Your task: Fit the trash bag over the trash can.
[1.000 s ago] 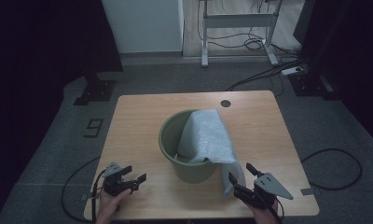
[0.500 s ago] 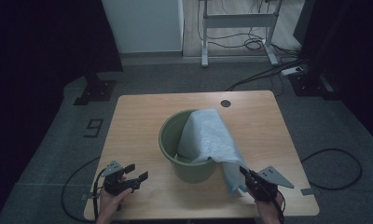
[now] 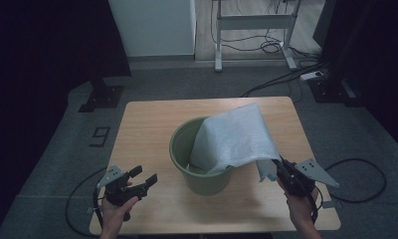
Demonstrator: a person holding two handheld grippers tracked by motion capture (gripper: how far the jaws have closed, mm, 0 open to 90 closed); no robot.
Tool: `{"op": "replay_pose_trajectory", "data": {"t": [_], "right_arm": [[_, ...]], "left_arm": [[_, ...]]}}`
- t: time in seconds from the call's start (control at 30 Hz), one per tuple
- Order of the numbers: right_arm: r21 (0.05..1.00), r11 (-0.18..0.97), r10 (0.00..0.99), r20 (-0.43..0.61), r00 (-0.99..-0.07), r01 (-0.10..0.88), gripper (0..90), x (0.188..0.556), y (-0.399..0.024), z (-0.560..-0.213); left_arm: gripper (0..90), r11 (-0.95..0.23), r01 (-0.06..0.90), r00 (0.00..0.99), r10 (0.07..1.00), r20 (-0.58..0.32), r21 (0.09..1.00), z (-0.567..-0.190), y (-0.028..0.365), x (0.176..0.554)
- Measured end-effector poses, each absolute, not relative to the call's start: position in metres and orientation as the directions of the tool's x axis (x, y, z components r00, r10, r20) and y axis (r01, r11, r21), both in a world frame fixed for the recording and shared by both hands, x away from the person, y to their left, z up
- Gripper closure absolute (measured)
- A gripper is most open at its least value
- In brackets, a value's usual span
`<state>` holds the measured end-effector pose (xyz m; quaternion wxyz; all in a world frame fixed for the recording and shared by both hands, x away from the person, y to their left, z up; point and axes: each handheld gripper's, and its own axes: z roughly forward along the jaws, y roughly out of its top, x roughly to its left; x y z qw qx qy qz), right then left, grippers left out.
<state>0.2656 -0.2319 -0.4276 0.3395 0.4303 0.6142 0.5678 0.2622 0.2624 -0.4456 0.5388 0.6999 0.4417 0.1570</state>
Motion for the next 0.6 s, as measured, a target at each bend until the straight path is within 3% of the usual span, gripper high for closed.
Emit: {"op": "replay_pose_trajectory", "data": {"t": [0.37,0.6], "right_arm": [[1.000,0.010,0.872,0.000,-0.489,0.019,88.9,0.268,-0.207,-0.372],[0.999,0.048,0.850,-0.032,-0.526,0.017,88.9,0.271,-0.187,-0.362]], "left_arm": [[24.8,-0.073,0.356,0.606,0.777,-0.171,0.932,-0.409,0.229,0.252],[27.0,-0.094,0.320,0.651,0.745,-0.146,0.943,-0.395,0.216,0.247]]}}
